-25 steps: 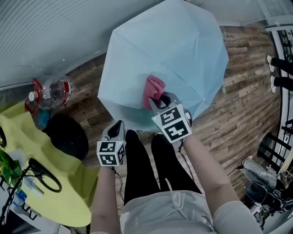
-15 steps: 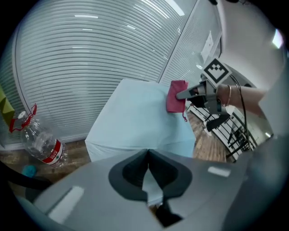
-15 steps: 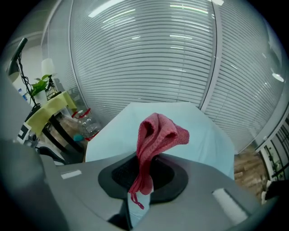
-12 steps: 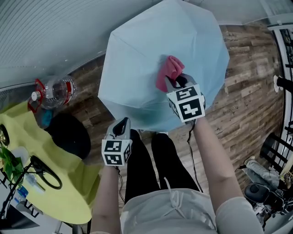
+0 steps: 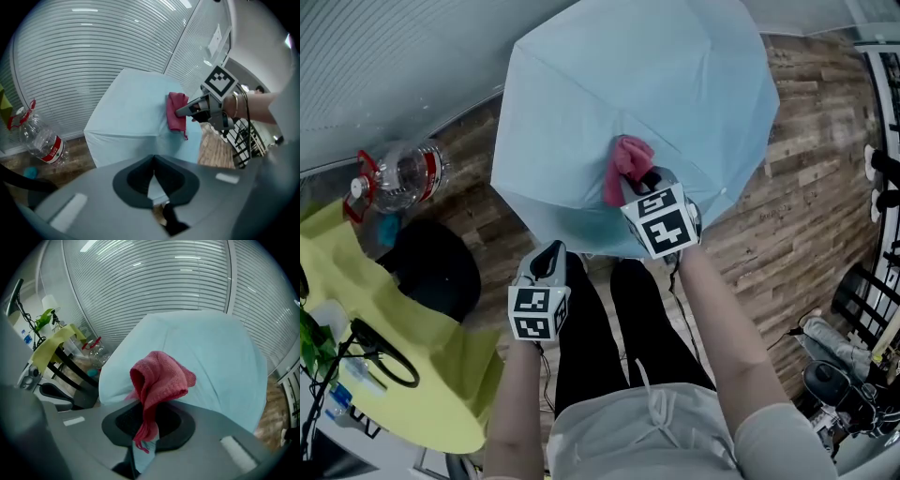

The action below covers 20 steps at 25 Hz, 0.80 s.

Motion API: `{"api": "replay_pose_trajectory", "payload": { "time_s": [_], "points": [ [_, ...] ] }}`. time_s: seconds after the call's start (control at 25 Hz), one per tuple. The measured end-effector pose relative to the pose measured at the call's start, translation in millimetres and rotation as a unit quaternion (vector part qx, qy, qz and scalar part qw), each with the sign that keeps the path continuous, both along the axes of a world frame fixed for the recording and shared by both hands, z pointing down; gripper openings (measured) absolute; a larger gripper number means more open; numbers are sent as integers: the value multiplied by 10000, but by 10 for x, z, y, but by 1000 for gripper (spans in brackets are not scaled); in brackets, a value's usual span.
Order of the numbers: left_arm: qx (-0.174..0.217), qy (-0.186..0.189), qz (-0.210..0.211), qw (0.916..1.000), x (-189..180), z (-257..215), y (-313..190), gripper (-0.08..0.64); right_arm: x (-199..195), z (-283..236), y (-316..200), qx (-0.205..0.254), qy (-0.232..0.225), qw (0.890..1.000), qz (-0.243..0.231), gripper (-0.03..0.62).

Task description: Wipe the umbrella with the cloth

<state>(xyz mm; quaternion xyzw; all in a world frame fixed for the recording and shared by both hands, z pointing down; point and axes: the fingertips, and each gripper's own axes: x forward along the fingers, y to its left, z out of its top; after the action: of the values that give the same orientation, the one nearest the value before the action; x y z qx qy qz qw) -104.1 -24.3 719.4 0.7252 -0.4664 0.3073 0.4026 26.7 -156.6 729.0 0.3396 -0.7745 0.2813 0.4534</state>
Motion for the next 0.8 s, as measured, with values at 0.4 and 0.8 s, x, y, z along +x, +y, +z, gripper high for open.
{"api": "replay_pose_trajectory", "payload": {
  "time_s": [0.4,0.8],
  "points": [
    [-104,-9,-61,9999,51,128,124,6,-108,321,708,-558,-85,9981,-263,55],
    [-63,36,9,10000,383,68,214,6,128,144,797,-428,-258,9985,-234,55]
  ]
}}
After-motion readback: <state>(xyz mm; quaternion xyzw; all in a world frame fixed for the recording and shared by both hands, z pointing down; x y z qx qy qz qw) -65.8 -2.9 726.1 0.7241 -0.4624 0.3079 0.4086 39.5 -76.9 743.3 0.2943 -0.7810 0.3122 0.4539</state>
